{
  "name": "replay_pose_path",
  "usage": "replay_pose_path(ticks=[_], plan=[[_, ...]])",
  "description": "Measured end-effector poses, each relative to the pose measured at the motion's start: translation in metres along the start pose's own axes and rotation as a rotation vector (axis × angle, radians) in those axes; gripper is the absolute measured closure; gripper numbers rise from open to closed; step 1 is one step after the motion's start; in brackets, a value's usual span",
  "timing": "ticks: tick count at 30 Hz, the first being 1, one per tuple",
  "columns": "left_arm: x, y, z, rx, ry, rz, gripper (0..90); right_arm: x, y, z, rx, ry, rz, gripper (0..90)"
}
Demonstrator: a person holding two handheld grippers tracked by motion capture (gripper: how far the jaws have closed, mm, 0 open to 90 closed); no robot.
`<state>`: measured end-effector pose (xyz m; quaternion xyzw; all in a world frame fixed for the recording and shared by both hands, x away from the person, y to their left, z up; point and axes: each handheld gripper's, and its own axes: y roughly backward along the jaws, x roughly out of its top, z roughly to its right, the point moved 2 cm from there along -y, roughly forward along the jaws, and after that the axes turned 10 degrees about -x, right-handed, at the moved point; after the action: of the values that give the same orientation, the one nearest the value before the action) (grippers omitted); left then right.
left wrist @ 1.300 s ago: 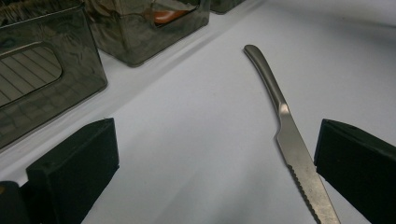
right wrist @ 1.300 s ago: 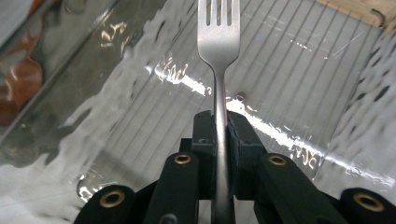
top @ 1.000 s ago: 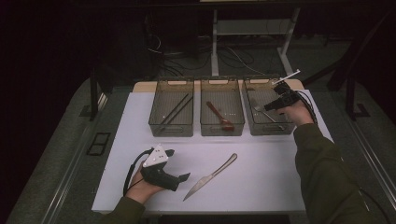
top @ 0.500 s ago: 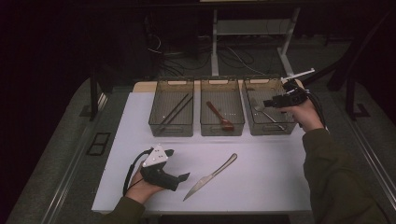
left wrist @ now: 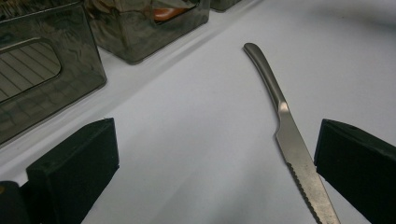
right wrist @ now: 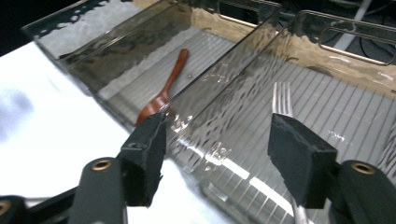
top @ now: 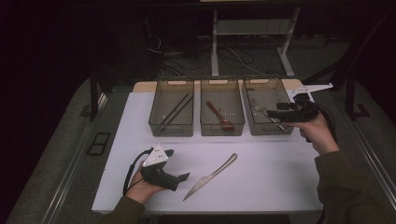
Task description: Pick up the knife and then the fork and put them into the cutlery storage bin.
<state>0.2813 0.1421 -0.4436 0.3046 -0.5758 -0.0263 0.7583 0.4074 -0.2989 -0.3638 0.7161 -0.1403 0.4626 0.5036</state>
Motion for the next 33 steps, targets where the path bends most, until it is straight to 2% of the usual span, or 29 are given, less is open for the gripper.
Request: replay_pose_path(ticks=[7, 12, 15, 19, 21, 25, 29, 31, 33], plan=[[0.0, 0.0, 0.001, 0.001, 0.001, 0.002, 0.0, -0.031, 0.018, -0.024, 0.06, 0.004, 0.056, 27.5], [0.0, -0.001, 0.001, -0.004, 0.006, -0.008, 0.0, -0.054, 0.024, -0.038, 0.061, 0.008, 0.061, 25.4], [0.001, 0.0, 0.001, -0.005, 0.008, -0.005, 0.4, -0.068, 0.026, -0.044, 0.041, 0.0, 0.063, 24.9], [0.003, 0.003, 0.001, -0.006, 0.014, 0.005, 7.4, -0.087, 0.029, -0.048, 0.029, -0.03, 0.074, 24.5], [0.003, 0.004, 0.001, -0.016, 0.017, 0.005, 12.9, -0.095, 0.031, -0.05, 0.04, -0.031, 0.076, 23.7], [0.006, 0.003, 0.002, -0.01, 0.016, -0.014, 21.1, -0.109, 0.033, -0.055, 0.028, -0.031, 0.06, 23.4], [0.012, -0.002, 0.005, -0.004, 0.006, -0.045, 43.8, -0.121, 0.035, -0.06, 0.017, -0.026, 0.043, 22.7], [0.016, -0.007, 0.004, -0.002, 0.008, -0.059, 54.7, -0.126, 0.037, -0.064, 0.027, -0.032, 0.031, 22.7], [0.02, -0.013, 0.005, -0.02, 0.011, -0.064, 64.0, -0.13, 0.038, -0.067, 0.03, -0.026, 0.024, 22.7]])
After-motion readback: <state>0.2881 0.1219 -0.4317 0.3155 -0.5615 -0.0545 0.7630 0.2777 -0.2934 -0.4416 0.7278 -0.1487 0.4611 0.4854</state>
